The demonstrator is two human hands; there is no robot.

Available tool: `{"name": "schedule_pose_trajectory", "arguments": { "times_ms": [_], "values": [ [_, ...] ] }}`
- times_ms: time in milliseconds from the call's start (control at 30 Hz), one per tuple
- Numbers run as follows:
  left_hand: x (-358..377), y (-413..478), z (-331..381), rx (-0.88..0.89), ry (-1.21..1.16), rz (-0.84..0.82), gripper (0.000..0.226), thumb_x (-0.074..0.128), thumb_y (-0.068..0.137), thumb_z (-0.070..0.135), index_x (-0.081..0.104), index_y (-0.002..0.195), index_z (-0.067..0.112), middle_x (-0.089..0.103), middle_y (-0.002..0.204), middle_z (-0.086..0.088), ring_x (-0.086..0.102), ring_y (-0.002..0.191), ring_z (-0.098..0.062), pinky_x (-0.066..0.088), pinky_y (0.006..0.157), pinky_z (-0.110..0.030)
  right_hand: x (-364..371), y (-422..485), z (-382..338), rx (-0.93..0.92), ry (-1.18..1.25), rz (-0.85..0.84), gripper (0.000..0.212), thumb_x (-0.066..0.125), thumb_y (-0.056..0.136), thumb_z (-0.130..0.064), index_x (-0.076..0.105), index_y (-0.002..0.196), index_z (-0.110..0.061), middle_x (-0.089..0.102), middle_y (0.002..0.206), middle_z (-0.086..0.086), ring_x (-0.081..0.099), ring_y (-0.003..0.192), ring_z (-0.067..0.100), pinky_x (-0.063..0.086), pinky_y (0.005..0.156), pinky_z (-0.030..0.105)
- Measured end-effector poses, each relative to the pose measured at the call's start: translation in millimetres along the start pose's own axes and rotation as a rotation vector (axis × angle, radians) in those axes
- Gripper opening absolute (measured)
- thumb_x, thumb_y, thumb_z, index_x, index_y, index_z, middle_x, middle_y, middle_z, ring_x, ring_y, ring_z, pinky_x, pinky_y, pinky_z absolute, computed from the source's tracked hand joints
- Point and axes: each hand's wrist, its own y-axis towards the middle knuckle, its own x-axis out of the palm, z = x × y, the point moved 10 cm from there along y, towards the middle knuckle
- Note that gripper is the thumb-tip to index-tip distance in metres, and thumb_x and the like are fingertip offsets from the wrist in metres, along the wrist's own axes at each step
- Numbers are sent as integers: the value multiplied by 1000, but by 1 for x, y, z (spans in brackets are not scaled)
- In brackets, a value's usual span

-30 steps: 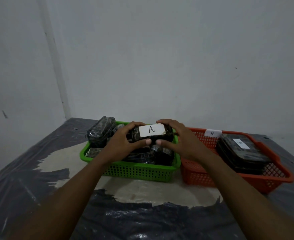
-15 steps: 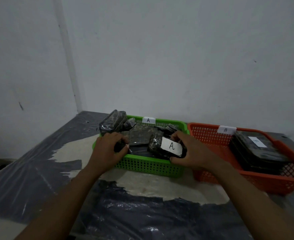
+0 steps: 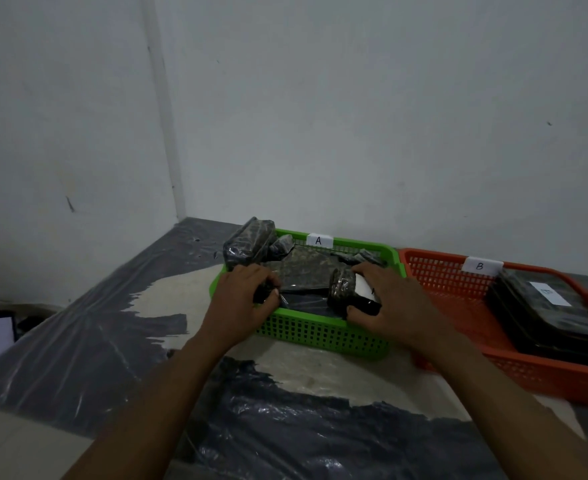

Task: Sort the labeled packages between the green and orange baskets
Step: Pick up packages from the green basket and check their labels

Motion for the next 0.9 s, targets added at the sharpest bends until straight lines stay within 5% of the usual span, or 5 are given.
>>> {"name": "schedule_pose_trajectory", "arguments": {
  "times_ms": [167,367,533,700,900],
  "values": [
    [-7,0,0,-6,-75,61,12,71,87,20,67,98,20,64,94,6,55,87,-17,49,79,-44,9,-3,2,58,-21,-2,70,62,79,-59,43,138,-28,58,122,-6,52,108,17,46,88,38],
    [-50,-4,-33,-254,-105,412,43,77,82,27,57,119,16,59,116,-3,53,109,-23,44,93,-40,-14,-5,-13,2,-111,257,76,52,79,-78,43,136,-30,49,128,-11,46,116,13,41,90,39],
    [-36,6,-84,-652,-51,195,87,76,71,66,43,137,18,57,137,-5,52,127,-30,39,105,-50,3,14,-63,-174,-197,280,54,49,87,-67,53,127,-31,52,128,-9,47,122,15,35,100,40],
    [-27,14,-93,-675,5,71,82,70,72,74,57,132,20,67,127,-2,62,117,-25,48,101,-47,26,33,-58,-122,-210,127,33,46,92,-53,59,111,-29,59,112,-9,53,107,17,46,82,36],
    [-41,16,-76,-603,-14,249,58,67,78,65,61,115,20,71,103,-1,67,92,-23,57,78,-41,27,33,-52,-102,-190,137,22,48,92,-49,58,97,-31,57,100,-12,51,95,12,47,73,31]
  ]
}}
